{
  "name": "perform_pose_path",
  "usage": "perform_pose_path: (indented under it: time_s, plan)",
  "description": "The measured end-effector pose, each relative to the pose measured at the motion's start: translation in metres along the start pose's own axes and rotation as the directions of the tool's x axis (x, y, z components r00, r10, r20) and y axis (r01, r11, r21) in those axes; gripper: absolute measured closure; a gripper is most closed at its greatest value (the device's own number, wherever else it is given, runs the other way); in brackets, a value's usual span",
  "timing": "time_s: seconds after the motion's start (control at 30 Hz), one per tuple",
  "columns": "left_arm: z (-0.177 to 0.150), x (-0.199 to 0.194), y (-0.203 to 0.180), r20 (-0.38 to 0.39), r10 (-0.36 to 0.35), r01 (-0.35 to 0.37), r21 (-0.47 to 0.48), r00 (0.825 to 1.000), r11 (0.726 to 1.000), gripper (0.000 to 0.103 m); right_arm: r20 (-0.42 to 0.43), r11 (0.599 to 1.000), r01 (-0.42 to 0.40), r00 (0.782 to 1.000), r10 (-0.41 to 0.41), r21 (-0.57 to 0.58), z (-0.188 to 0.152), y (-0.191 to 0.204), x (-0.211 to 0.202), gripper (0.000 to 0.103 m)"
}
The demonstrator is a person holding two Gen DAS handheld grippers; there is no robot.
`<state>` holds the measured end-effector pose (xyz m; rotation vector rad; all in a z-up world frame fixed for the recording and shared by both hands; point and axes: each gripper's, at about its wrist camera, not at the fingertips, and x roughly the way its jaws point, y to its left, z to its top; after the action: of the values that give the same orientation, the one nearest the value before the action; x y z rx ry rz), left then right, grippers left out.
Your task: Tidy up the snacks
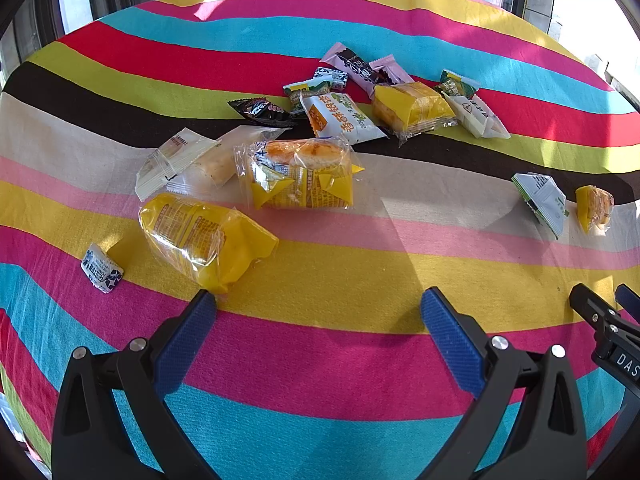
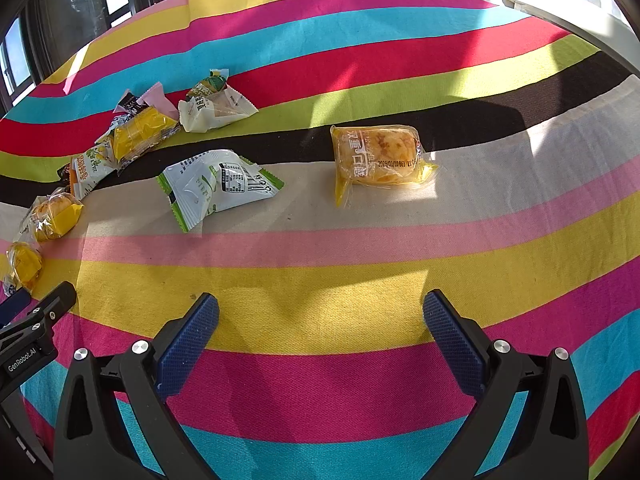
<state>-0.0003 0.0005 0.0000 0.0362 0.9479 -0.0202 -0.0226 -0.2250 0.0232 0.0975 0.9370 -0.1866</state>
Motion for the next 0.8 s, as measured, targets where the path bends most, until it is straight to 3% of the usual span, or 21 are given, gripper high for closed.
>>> perform_pose_path:
  time_s: [0.8]
  plan:
    - [-0.0001, 0.0, 0.0, 0.0, 0.0, 0.0, 0.0, 1.0, 1.0, 0.001, 0.0, 1.0, 0.0, 1.0, 0.0, 0.0, -0.0013, -0.0007, 0.001, 0.004]
